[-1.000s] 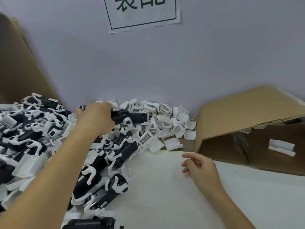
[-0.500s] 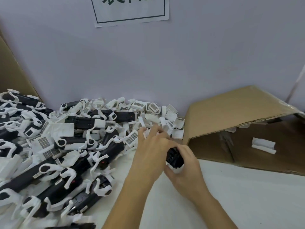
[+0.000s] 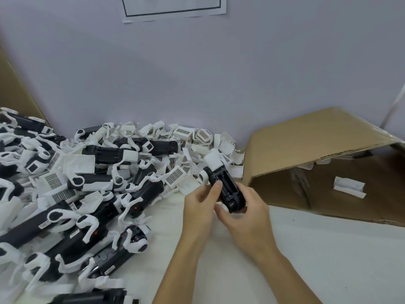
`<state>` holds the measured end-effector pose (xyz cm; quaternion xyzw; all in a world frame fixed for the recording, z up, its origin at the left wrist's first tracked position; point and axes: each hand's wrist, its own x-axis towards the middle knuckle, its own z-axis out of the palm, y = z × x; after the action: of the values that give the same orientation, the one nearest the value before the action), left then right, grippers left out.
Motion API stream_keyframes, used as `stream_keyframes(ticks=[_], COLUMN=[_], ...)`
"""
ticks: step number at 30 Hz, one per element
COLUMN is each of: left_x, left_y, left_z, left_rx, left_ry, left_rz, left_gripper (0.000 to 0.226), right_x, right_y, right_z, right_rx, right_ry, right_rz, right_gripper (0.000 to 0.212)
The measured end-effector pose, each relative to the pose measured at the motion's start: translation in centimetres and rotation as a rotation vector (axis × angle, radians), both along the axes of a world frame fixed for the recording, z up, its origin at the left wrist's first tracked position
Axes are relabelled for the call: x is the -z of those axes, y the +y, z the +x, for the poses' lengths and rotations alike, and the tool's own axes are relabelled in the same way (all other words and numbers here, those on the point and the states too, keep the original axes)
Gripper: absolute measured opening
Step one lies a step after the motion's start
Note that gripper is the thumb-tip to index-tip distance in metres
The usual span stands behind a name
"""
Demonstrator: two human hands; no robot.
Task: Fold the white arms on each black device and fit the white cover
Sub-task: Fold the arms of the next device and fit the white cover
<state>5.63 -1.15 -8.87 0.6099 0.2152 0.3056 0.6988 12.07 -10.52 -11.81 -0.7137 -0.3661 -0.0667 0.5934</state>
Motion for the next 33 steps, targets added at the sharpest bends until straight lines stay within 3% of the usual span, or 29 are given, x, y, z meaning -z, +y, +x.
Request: stream_keyframes(ticks=[6,10,17,20,27,30,33], left_x=[0.4,0.6,0.9,0.8,0.7,0.7,1.5], left_y=[0.1,-0.1,-0.3,-0.5,-0.2,0.0,0.3], left_z=[0.1,0.1,0.7,0.7,0.4,0.3,0.4], left_rx=[-0.053,-0.045,0.016,0.009,-0.024,-0.033,-0.135], left_ry=[-0.060,-0.109,-0.170,-0.161,-0.174,-0.181,-0.043], left_rz=[-0.012,0.023,-0.108,-0.113,-0.004,0.054,0.317], left_gripper=[0.018,0.015,0.015,0.014,0.016,0.023,0.030], right_x=[0.7,0.6,0.3,0.0,-0.1,0.2,0.0], right_y=[0.1,0.0,0.2,0.3,0.5,0.5,0.4], right_z=[-0.1,-0.1,-0.3,-0.4,-0.7,-0.5,-0.4], right_rx=[0.049,0.031,0.048,0.028,-0.057,-0.118,-0.099], right_ry=[-0.041,0.021,0.003,-0.008,0.067,0.032,0.028], right_rz=[-0.175,-0.148,-0.091,-0.063,-0.099,-0.129,-0.031], right_gripper=[0.075,0.068,0.050,0.052,0.051,0.062,0.062])
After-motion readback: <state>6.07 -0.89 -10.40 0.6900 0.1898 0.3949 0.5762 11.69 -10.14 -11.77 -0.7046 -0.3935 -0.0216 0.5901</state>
